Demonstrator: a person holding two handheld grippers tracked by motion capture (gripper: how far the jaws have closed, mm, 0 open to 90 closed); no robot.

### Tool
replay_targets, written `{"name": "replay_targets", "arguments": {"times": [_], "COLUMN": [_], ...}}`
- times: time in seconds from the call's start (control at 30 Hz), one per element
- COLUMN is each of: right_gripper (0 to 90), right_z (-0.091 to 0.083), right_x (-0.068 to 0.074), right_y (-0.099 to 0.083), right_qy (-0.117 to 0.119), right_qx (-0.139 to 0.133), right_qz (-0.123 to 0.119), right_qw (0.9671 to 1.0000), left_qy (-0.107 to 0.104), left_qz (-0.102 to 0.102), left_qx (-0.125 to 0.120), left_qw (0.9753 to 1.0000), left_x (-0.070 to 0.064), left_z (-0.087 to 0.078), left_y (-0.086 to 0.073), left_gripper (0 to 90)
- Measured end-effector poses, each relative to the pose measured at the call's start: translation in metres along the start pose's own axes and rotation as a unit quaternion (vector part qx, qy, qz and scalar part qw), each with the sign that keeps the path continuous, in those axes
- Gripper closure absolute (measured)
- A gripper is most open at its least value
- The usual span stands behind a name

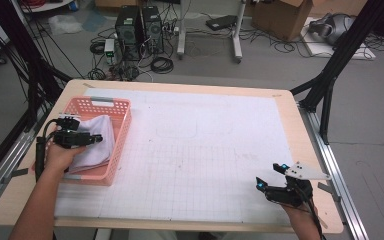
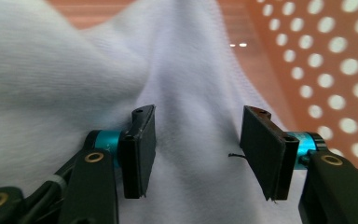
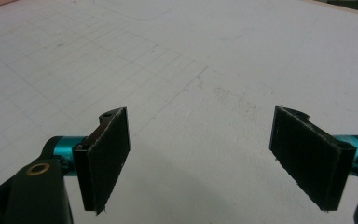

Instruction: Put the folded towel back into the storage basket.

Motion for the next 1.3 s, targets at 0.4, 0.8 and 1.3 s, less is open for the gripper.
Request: {"name": "replay_targets", "arguments": {"times": [0.4, 0.8, 1.3], "right_gripper": [19.0, 19.0, 19.0], "right_z": [0.0, 0.001, 0.0], "right_x": [-0.001, 0.0, 0.0], "right_y": [0.0, -0.001, -0.002], "right_qy": [0.0, 0.0, 0.0], "right_qx": [0.0, 0.004, 0.003], "right_qz": [-0.001, -0.002, -0.003], "right_qw": [1.0, 1.0, 1.0], "left_qy": [-0.079, 0.121, 0.056], "left_qz": [0.091, -0.046, -0.061], "left_qx": [-0.013, -0.06, -0.154], "left_qw": [0.9927, 0.9898, 0.9846], "left_x": [-0.016, 0.027, 0.023], "left_z": [-0.004, -0.021, -0.038], "left_y": [-0.001, -0.001, 0.006], "left_gripper": [50.9, 46.3, 39.9]}}
Point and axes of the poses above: each handheld gripper's, and its own axes: z roughly forward along the jaws, y roughly out of its top, x roughly to its left, the point moved 4 cm from there along z, roughly forward along the jaws, and after that the axes turned 12 degrees about x, right-handed, at the moved point
